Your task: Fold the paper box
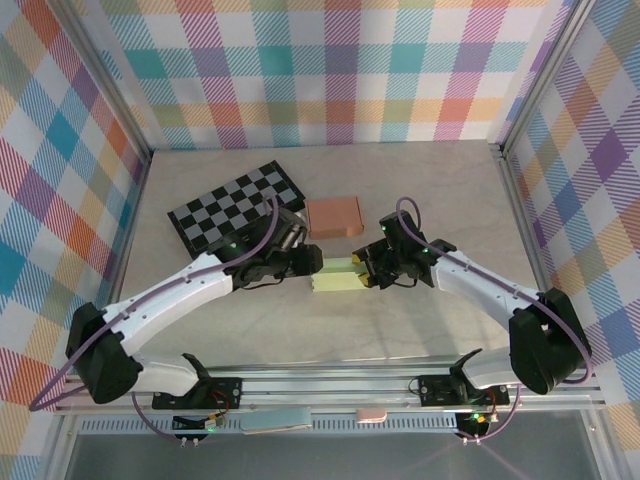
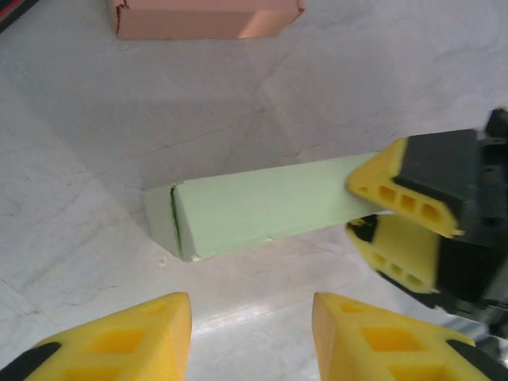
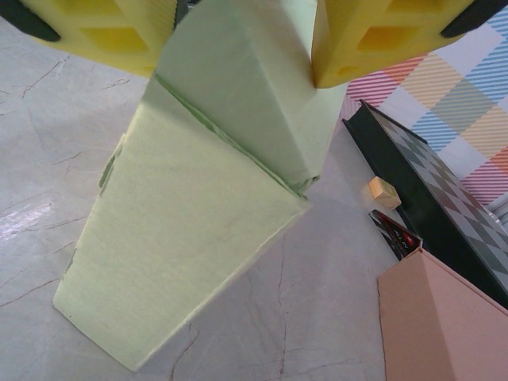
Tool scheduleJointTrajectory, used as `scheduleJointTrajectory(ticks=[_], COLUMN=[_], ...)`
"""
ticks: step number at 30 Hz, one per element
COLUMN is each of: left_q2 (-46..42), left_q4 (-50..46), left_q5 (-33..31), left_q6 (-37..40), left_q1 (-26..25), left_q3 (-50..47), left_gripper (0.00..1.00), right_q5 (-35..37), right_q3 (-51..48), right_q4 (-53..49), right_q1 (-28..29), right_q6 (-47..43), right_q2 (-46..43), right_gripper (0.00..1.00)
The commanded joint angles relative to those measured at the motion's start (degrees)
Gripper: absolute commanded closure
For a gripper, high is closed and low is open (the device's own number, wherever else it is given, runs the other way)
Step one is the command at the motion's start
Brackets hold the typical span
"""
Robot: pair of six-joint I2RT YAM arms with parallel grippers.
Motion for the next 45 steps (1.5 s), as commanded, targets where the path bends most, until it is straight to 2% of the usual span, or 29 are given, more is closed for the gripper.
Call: scheduleJointTrajectory(ticks=[1,7,14,24,30,35,41,45], left_q2=[-0.36,0.79,4.44,6.12,7.05,6.70,6.74,6.87], left_q4=[-0.68,9.11,12.67,15.26,16.52,17.25,17.21,16.99], left_q5=[4.79,13.88,18.70,18.40,18.32,18.25,18.25,18.29], left_q6=[-10.12,-16.74,-15.21,-13.85,-13.48,-13.85,-13.65,-13.41], left_q1=[3.06,9.82,10.12,10.12,10.12,10.16,10.13,10.10], left_q3=[-1.46,-7.10,-9.74,-14.02,-15.64,-17.43,-17.11,-16.52], left_gripper=[0.53,0.54,0.56,0.59,0.65,0.68,0.70,0.70], right_q5=[0.47,-0.01,-0.17,-0.34,-0.54,-0.71,1.98,2.89], right_q3=[-0.17,0.81,0.84,0.94,1.03,2.32,10.36,8.55], right_q4=[-1.18,-1.72,-1.66,-1.95,-2.44,-3.51,-10.84,-12.41], right_q1=[0.33,0.25,0.20,0.10,-0.24,-1.01,-1.74,-2.57], right_q6=[-1.28,-1.73,-1.64,-1.76,-2.02,-3.62,-11.95,-9.84], right_q2=[1.30,1.98,2.19,2.36,2.33,1.44,-1.05,-4.51], right_gripper=[0.58,0.58,0.58,0.58,0.58,0.52,0.43,0.41])
